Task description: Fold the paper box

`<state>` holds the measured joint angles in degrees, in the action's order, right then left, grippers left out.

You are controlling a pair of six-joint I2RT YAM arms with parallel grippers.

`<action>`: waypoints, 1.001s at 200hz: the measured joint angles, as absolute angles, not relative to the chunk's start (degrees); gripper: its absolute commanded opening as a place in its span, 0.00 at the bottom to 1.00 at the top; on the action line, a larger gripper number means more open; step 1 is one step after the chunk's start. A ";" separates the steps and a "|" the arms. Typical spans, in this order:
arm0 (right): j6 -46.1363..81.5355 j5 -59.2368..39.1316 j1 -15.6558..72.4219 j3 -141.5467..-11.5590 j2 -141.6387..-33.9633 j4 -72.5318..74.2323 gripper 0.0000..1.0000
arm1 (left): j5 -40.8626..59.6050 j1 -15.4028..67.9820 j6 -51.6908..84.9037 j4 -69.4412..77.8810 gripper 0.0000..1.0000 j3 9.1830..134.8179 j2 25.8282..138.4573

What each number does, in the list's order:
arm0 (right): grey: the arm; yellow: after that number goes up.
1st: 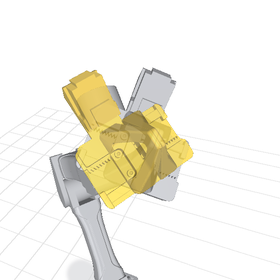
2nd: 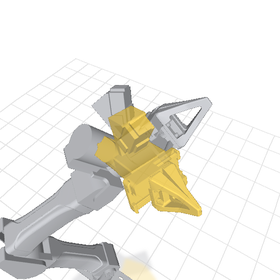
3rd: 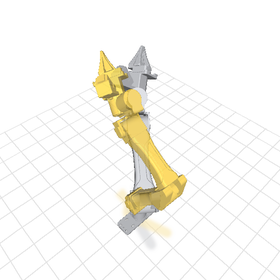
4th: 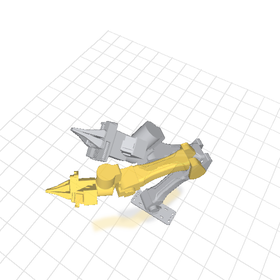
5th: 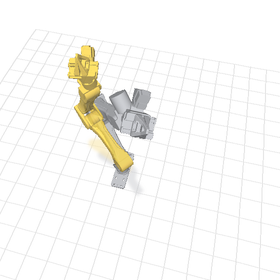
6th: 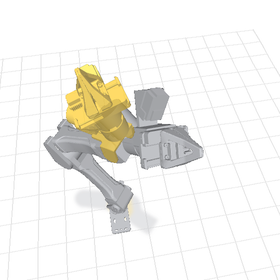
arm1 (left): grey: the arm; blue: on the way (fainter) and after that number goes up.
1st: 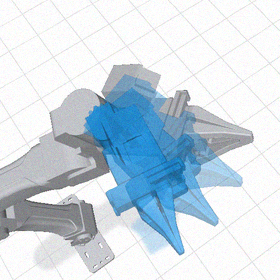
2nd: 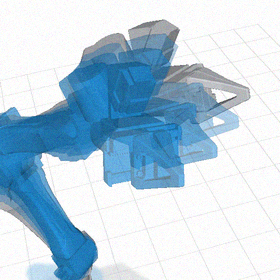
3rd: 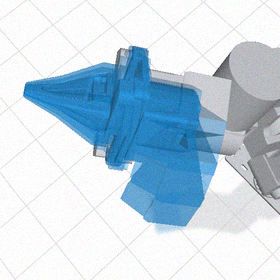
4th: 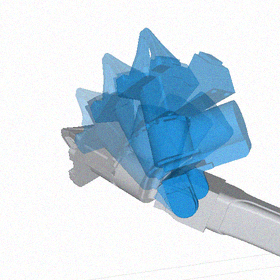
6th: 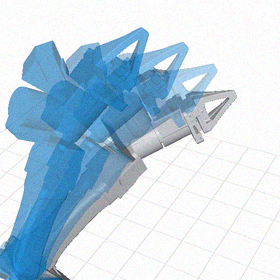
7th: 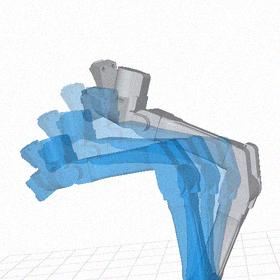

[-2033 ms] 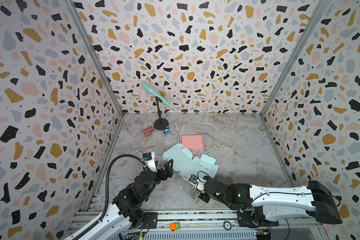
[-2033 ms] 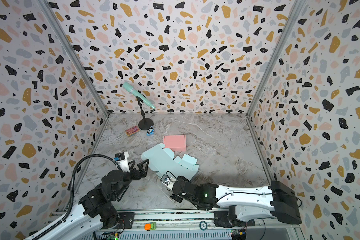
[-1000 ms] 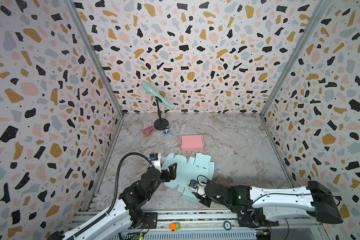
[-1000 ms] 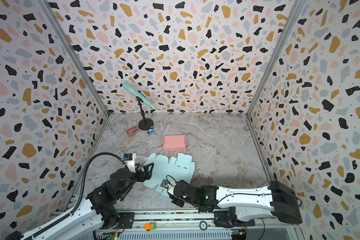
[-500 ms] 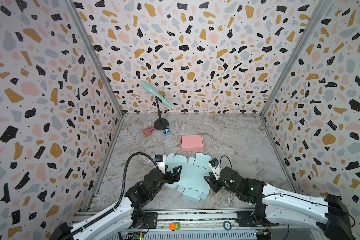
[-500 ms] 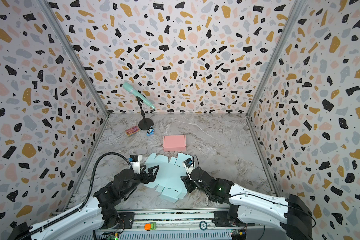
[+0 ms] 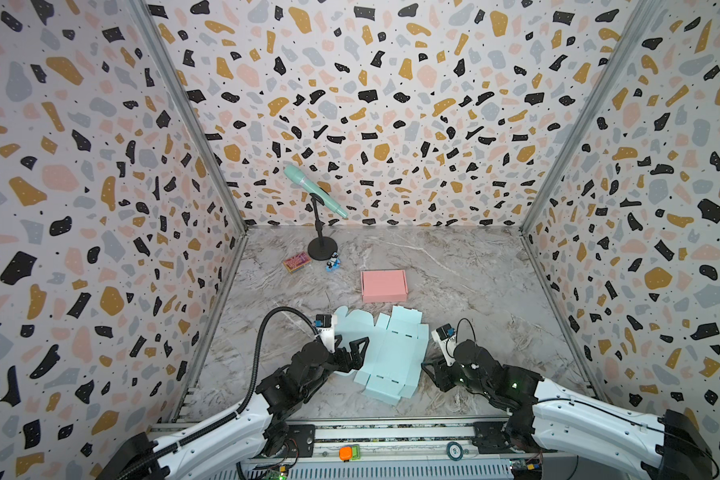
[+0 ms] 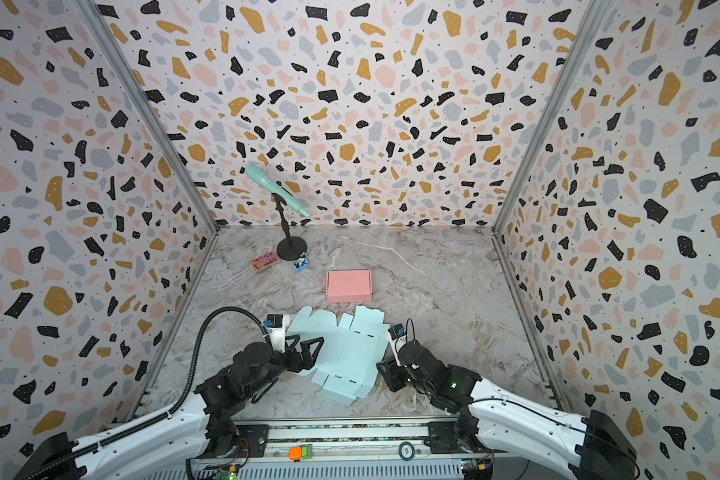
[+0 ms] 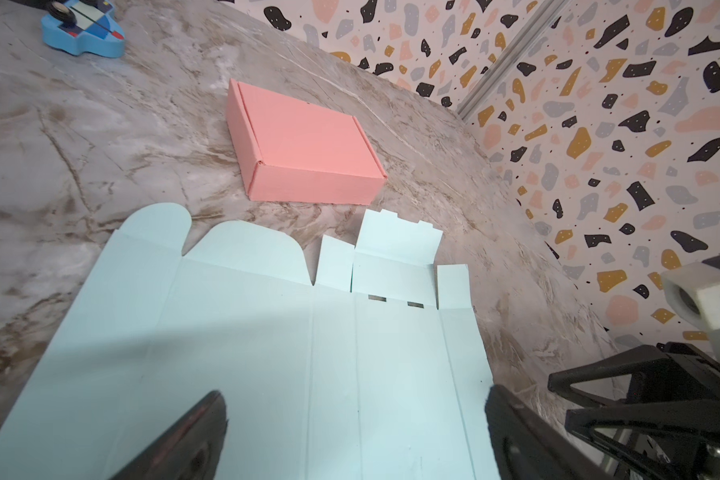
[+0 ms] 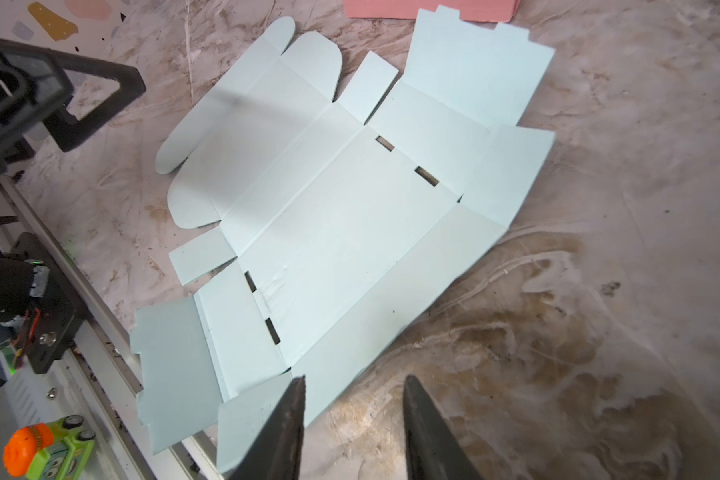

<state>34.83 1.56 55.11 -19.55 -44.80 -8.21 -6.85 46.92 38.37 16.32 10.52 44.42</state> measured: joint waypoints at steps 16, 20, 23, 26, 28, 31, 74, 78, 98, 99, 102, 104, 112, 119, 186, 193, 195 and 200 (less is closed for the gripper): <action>35.73 -0.32 53.45 -18.11 -44.38 -6.98 0.40 | -6.24 47.77 38.35 17.45 0.98 10.33 46.00; 35.88 -0.75 53.12 -17.76 -44.40 -6.74 0.40 | -6.22 48.05 38.35 17.80 0.98 10.26 46.41; 36.01 -1.21 52.86 -17.43 -44.40 -6.57 0.40 | -6.17 48.27 38.35 18.11 0.98 10.24 46.72; 36.10 -1.34 52.66 -17.17 -44.42 -6.44 0.40 | -6.13 48.53 38.33 18.35 0.98 10.20 47.05; 36.16 -1.67 52.53 -16.97 -44.45 -6.37 0.40 | -6.11 48.69 38.33 18.44 0.98 10.17 47.24; 36.27 -1.91 52.29 -16.64 -44.47 -6.17 0.40 | -6.02 48.93 38.33 18.65 0.98 10.13 47.55; 37.43 -5.45 50.65 -14.39 -44.91 -3.22 0.40 | -5.39 51.55 38.35 20.91 0.98 9.37 50.17; 37.47 -5.82 50.52 -14.31 -45.06 -2.79 0.40 | -5.32 51.77 38.39 21.06 0.98 9.26 50.30; 37.67 -6.70 50.02 -13.98 -46.00 -0.86 0.40 | -5.30 52.88 38.46 21.63 0.99 8.82 50.81; 37.67 -6.79 50.00 -13.96 -46.06 -0.75 0.40 | -5.30 52.90 38.46 21.63 0.98 8.82 50.83; 37.69 -6.76 49.95 -13.91 -46.17 -0.47 0.40 | -5.32 53.06 38.50 21.69 0.98 8.78 50.92; 37.69 -6.81 49.93 -13.89 -46.28 -0.34 0.40 | -5.32 53.15 38.52 21.76 0.98 8.75 50.94; 37.71 -6.94 49.71 -13.82 -46.74 0.43 0.40 | -5.34 53.39 38.59 21.93 0.98 8.71 51.05; 37.71 -7.07 49.50 -13.76 -47.20 1.15 0.40 | -5.37 53.54 38.61 22.13 0.98 8.71 51.18; 37.67 -7.25 48.56 -13.52 -51.42 5.43 0.41 | -6.07 54.13 38.65 22.79 0.98 8.71 52.80; 37.65 -7.25 48.47 -13.39 -51.75 6.00 0.42 | -6.11 54.15 38.65 22.90 0.98 8.71 53.08; 37.67 -7.25 48.45 -13.34 -51.81 6.11 0.42 | -6.11 54.17 38.65 22.92 0.98 8.71 53.15; 37.65 -7.27 48.36 -13.23 -52.03 6.42 0.42 | -6.20 54.17 38.65 22.94 0.98 8.71 53.32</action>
